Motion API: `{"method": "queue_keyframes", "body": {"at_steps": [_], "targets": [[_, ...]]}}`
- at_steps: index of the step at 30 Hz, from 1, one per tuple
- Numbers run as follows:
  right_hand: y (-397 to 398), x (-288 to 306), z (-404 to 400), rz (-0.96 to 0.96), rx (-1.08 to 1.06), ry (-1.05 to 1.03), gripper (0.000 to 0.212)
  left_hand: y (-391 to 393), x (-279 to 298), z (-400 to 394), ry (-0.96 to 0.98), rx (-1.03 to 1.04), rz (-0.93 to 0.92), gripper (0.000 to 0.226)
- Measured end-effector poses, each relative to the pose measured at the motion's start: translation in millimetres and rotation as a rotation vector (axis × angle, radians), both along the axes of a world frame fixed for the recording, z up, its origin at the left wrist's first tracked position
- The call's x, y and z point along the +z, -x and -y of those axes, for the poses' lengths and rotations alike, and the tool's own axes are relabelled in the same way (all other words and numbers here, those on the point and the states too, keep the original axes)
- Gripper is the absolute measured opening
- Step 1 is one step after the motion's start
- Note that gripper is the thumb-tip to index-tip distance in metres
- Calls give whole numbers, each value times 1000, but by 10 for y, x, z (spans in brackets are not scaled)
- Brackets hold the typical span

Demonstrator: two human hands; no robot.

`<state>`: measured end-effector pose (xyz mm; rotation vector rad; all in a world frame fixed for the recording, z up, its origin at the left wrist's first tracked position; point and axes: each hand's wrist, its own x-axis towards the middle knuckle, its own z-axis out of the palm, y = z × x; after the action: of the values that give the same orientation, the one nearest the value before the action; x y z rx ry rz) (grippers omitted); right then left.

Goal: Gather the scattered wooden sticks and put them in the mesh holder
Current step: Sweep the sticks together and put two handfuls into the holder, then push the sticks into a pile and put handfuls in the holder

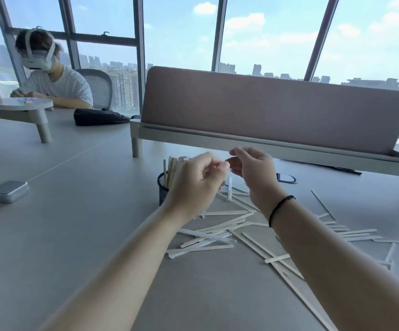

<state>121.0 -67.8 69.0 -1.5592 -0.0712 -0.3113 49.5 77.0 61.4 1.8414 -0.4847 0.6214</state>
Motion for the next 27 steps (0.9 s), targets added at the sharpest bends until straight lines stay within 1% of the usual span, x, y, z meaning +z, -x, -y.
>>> {"method": "queue_keyframes", "body": {"at_steps": [2,3,5,6,7,8,11,14,17,19,20,21,22,23,24,26,27], "targets": [[-20,-197,292,-93,-52,114,16,0,-171,150,-232,-73,-150,16],[-43,-296,419,-118,-81,211,17,-7,-286,220,-369,-66,-251,27],[-99,-466,609,-132,-123,450,18,-45,-549,313,-719,0,-416,58],[-121,-527,656,-131,-126,566,16,-67,-666,343,-888,47,-448,69],[-130,-563,673,-119,-113,659,13,-90,-755,366,-1007,90,-453,77],[-151,-595,668,-90,-92,733,14,-111,-811,382,-1066,121,-445,82],[-261,-631,534,-16,20,890,25,-153,-877,447,-1060,165,-402,88],[-426,-620,274,2,191,1113,32,-153,-932,505,-996,165,-409,83],[-632,-623,-50,4,345,1241,41,-172,-1001,536,-955,169,-335,78],[-725,-654,-270,80,351,1321,41,-199,-1010,538,-953,167,-330,78],[-754,-677,-364,111,328,1341,37,-217,-1017,530,-953,171,-331,77],[-765,-694,-441,134,308,1408,34,-238,-1025,512,-962,183,-322,74],[-762,-696,-509,58,334,1408,35,-260,-1035,487,-974,196,-309,73],[-761,-700,-552,23,387,1469,38,-282,-1040,463,-978,204,-299,74],[-814,-743,-554,49,418,1527,40,-302,-1051,443,-970,204,-292,76],[-908,-773,-478,121,435,1525,41,-323,-1067,427,-949,204,-270,75],[-917,-765,-405,102,433,1501,42,-327,-1069,432,-939,206,-258,74]]}}
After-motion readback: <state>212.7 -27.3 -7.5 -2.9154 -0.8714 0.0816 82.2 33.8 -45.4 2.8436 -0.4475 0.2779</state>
